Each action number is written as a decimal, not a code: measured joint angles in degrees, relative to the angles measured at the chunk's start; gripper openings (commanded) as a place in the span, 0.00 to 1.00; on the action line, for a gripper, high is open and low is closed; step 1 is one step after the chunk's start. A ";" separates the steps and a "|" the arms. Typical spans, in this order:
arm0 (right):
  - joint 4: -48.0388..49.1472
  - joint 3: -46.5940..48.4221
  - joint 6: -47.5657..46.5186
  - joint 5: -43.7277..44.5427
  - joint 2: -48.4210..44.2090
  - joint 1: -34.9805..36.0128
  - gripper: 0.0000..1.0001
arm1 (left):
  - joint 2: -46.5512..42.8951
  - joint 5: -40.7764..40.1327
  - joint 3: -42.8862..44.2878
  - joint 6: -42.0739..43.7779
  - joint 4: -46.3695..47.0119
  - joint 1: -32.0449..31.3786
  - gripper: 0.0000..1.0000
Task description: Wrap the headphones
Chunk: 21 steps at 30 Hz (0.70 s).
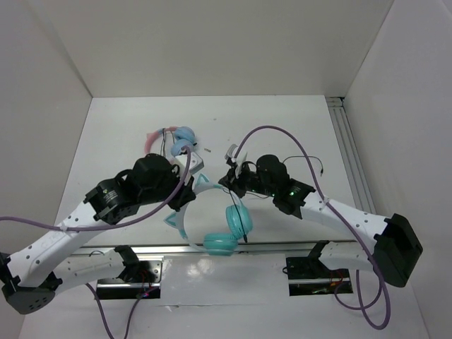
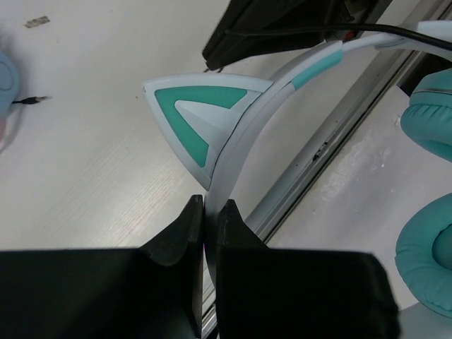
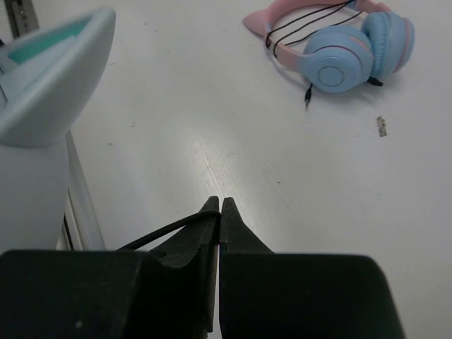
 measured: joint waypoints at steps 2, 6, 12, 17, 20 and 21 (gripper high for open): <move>0.50 0.00 0.46 -1.86 1.18 0.07 0.00 | -1.46 -1.66 0.00 0.13 -0.68 0.04 0.00; 4.20 -0.37 2.03 -5.53 3.08 0.04 0.02 | -3.23 -4.72 0.17 -0.24 -1.38 -0.11 0.00; 15.04 -3.26 6.58 -11.80 7.54 -1.38 0.49 | -5.92 -6.23 2.05 -1.99 -1.01 -0.68 0.00; 24.76 -4.04 11.91 -16.15 17.99 -5.49 0.52 | -6.86 -5.90 8.96 -5.07 -0.07 -1.16 0.00; 29.86 -3.28 15.04 -19.30 26.08 -8.39 0.52 | -6.97 -6.99 11.89 -7.04 -0.17 -1.16 0.00; 30.91 -2.97 15.82 -19.80 28.28 -9.16 0.51 | -6.95 -7.65 12.70 -7.91 -0.44 -1.16 0.00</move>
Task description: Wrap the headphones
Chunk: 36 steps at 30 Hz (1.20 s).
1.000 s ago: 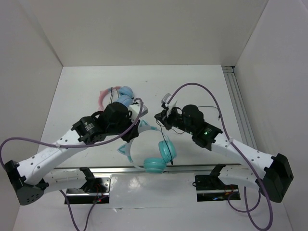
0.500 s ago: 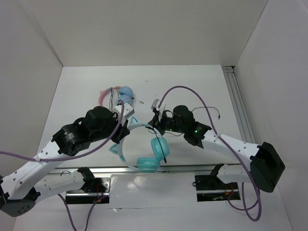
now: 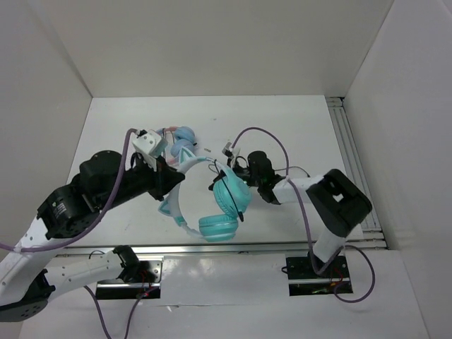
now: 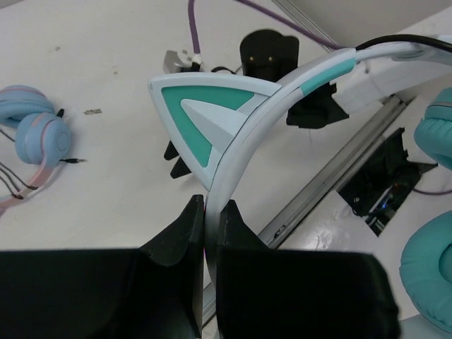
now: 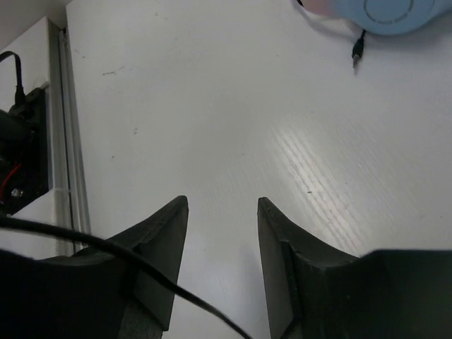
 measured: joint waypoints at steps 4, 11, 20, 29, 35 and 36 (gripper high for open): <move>5.20 0.35 3.54 -2.45 7.32 -2.62 0.40 | 0.20 -7.85 3.85 -4.15 -3.19 -0.17 0.00; 17.51 -2.01 9.66 -4.90 14.73 -3.54 0.00 | 1.49 -25.97 8.41 -11.98 -7.10 -0.02 0.00; 15.37 -10.69 12.94 3.39 6.08 2.97 0.00 | 14.43 -36.41 9.20 -22.51 -7.91 10.84 0.00; -6.29 -7.19 7.28 15.87 -21.53 16.59 0.00 | 29.70 -36.65 6.36 -24.28 -3.98 25.05 0.00; -20.68 0.94 2.60 13.97 -23.82 20.04 0.00 | 36.44 -38.69 6.64 -27.67 -6.36 24.90 0.00; -22.88 2.19 1.77 13.27 -24.17 20.68 0.00 | 37.86 -38.99 7.45 -28.57 -7.89 24.81 0.00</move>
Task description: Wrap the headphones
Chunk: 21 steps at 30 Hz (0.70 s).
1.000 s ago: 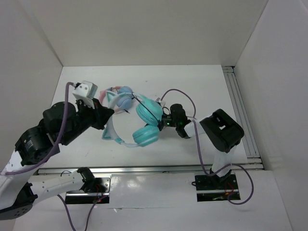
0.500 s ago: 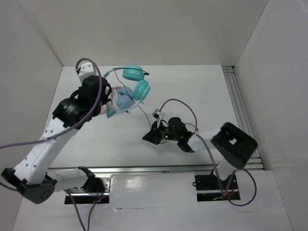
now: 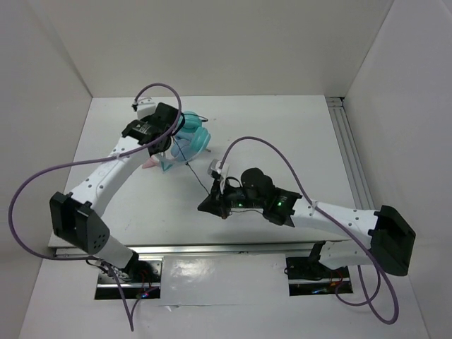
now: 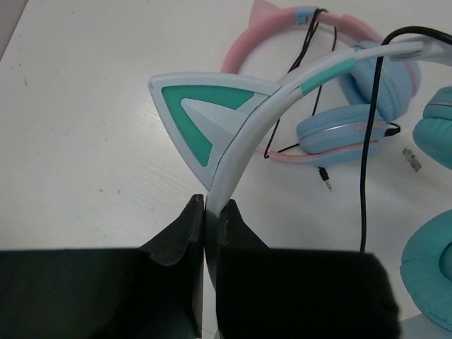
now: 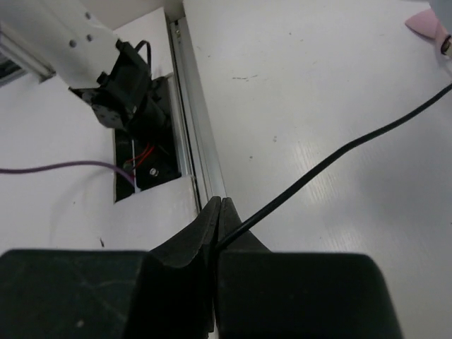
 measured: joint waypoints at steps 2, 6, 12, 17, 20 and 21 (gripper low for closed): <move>-3.61 2.36 -1.62 -0.83 -0.52 0.96 0.00 | 3.13 -0.35 2.19 -1.20 -2.93 -0.24 0.00; -10.34 5.97 -5.33 -1.81 -1.20 1.40 0.00 | 6.64 0.00 4.94 -1.75 -6.64 -0.72 0.00; -19.91 9.92 -12.11 6.25 -1.27 1.92 0.00 | 7.52 0.52 5.75 3.63 -6.91 -3.08 0.00; -22.67 10.23 -14.84 26.32 -1.57 0.11 0.00 | 4.48 6.56 -0.37 10.97 -2.62 -6.10 0.00; -22.99 10.34 -15.58 40.54 -1.55 -1.42 0.00 | -2.93 15.17 -11.52 14.62 0.44 -6.60 0.00; -23.04 10.54 -15.87 43.47 -1.55 -1.88 0.00 | -5.29 16.65 -14.34 15.32 0.24 -6.99 0.00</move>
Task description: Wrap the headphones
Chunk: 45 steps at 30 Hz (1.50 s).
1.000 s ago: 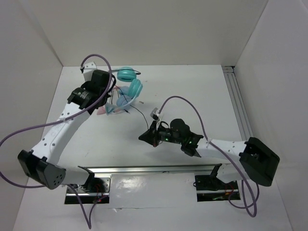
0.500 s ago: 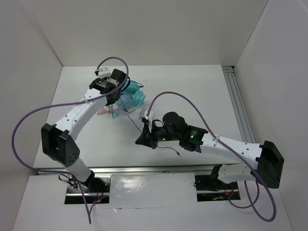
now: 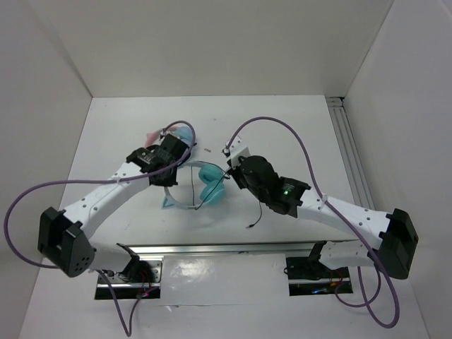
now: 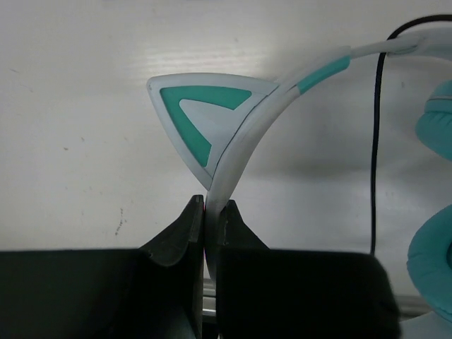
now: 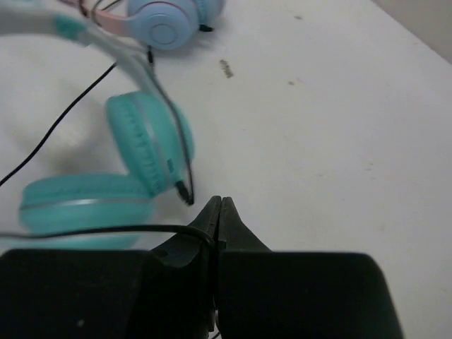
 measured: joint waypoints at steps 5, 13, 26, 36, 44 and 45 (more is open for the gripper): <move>-1.53 2.23 -1.14 2.54 0.28 -2.54 0.00 | -6.05 2.97 -6.64 -1.11 2.34 -3.48 0.00; -1.64 3.19 -3.30 0.46 0.39 -4.42 0.00 | -6.19 8.31 -7.52 -0.59 7.13 -10.73 0.00; -1.18 2.80 -9.62 -12.00 2.75 -8.24 0.00 | -7.56 7.17 -4.22 3.37 8.76 -22.64 0.00; 9.09 2.10 -5.38 -38.77 4.98 -26.10 0.30 | -16.13 5.16 3.39 4.39 -3.91 -29.40 0.00; 25.31 2.89 7.02 -70.20 20.09 -28.57 0.40 | -17.38 6.91 5.97 6.25 -10.95 -30.32 0.00; 27.15 2.67 8.50 -71.80 21.55 -27.12 0.41 | -17.16 6.14 6.54 6.03 -11.47 -30.32 0.00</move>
